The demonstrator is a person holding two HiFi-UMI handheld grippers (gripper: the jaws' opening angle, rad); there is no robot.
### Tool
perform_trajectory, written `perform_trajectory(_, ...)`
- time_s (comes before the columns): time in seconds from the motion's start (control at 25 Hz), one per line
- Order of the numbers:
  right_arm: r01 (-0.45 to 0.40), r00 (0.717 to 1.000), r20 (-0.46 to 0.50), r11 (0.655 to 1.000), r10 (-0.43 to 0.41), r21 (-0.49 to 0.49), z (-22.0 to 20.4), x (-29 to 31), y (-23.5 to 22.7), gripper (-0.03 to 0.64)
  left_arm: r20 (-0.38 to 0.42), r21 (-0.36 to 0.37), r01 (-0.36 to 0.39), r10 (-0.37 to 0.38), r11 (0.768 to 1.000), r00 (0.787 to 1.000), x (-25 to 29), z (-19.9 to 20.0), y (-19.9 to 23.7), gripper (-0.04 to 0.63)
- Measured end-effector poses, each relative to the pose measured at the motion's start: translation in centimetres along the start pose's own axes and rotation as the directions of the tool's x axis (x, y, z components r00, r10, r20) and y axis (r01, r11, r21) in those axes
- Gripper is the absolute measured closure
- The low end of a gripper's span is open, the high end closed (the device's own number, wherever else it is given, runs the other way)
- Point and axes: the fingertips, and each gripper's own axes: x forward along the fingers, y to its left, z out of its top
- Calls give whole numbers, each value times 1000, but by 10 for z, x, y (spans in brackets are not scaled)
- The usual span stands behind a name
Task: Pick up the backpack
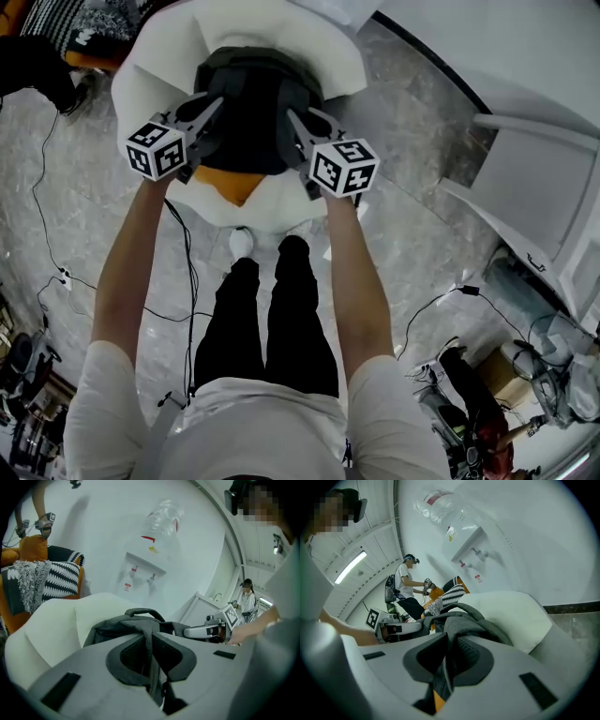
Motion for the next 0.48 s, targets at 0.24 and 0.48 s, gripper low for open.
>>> perform_trajectory(0.24, -3, 1000, -19, 1000, 3, 1, 9, -18, 26, 577, 9, -16, -8, 8, 1000, 1000, -26, 15, -20, 558)
perform_trajectory(0.48, -15, 1000, -8, 1000, 15, 13, 13, -40, 49, 578, 30, -4, -35, 35, 999, 999, -49, 26, -43, 560)
